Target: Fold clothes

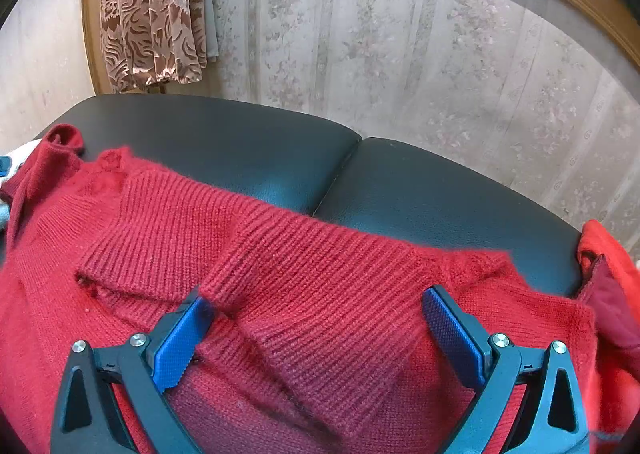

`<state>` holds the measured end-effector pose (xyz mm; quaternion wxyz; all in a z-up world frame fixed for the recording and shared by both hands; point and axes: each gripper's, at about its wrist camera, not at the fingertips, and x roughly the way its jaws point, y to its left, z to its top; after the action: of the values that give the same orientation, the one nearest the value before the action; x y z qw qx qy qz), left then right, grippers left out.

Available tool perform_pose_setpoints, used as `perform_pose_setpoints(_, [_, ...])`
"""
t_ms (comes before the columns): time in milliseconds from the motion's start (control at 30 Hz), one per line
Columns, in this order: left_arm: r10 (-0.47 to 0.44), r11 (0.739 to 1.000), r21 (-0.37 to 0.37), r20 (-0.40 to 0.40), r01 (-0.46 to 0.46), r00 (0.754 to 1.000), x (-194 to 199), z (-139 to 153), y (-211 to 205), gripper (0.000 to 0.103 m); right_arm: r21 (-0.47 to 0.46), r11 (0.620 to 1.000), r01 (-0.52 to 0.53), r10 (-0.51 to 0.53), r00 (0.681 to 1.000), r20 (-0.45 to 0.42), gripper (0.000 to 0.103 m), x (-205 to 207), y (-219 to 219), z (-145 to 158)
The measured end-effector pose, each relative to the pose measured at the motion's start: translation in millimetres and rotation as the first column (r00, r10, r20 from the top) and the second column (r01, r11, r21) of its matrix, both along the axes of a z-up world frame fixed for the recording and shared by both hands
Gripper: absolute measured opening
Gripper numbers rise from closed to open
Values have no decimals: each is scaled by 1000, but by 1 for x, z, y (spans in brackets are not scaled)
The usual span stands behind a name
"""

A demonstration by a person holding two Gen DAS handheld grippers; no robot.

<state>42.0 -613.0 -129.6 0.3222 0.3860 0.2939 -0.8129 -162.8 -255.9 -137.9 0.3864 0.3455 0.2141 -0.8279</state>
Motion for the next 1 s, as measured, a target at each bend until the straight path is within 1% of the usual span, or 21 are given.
perform_pose_setpoints(100, [-7,1000,20,55,6,998,6,-3,-19,30,0,1000,1,-1,1000,-1,103,1,0,0])
perform_pose_setpoints(167, [-29,998,54,103,24,994,-2,-14,-20,30,-1,1000,0,0,1000,-1,103,0,0,0])
perform_pose_setpoints(233, [-9,999,48,171,1,985,-7,-20,-21,30,-2,1000,0,0,1000,1,103,0,1,0])
perform_pose_setpoints(333, [54,996,54,172,-64,984,-3,-11,-23,30,-7,1000,0,0,1000,5,103,-1,1,0])
perform_pose_setpoints(400, [76,997,-16,220,-74,973,-2,-5,-20,31,-9,1000,-1,1,1000,7,103,-1,2,0])
perform_pose_setpoints(467, [63,998,-32,296,-56,953,-7,-13,-21,32,-12,1000,-1,2,1000,9,103,-2,2,0])
perform_pose_setpoints(533, [42,999,-23,318,-37,947,-9,-22,-22,34,-14,1000,-2,2,1000,9,103,-2,2,-1])
perform_pose_setpoints(567, [43,999,-14,308,-40,950,-10,-21,-24,34,-15,1000,-2,2,1000,10,103,-2,2,0])
perform_pose_setpoints(600, [44,999,-5,297,-44,954,-10,-20,-25,31,-15,1000,-2,2,1000,10,103,-2,3,0])
perform_pose_setpoints(633, [52,998,11,274,-58,960,-8,-19,-26,26,-14,1000,-2,2,1000,10,103,-2,3,0])
perform_pose_setpoints(667, [66,997,11,248,-71,966,-5,-14,-28,15,-14,1000,-2,2,1000,10,103,-2,3,0])
perform_pose_setpoints(700, [74,997,2,234,-76,969,-2,-10,-28,11,-13,1000,-3,3,1000,10,103,-2,3,0])
perform_pose_setpoints(733, [82,997,-7,221,-82,972,0,-6,-29,10,-13,1000,-4,4,1000,11,103,-2,3,1])
perform_pose_setpoints(767, [84,996,4,189,-86,978,5,-2,-30,9,-13,1000,-4,4,1000,12,103,-3,3,1])
perform_pose_setpoints(833, [74,996,48,102,-80,992,16,9,-31,8,-16,1000,-4,5,1000,14,103,-3,3,1])
perform_pose_setpoints(900, [50,996,79,15,-51,999,24,24,-27,8,-18,1000,-5,5,1000,16,103,-4,3,0])
perform_pose_setpoints(967, [24,992,124,-94,-12,995,26,44,-20,8,-19,1000,-5,5,1000,17,103,-4,3,0])
perform_pose_setpoints(1000, [11,991,132,-136,7,991,27,52,-16,8,-19,1000,-5,5,1000,18,103,-4,3,0])
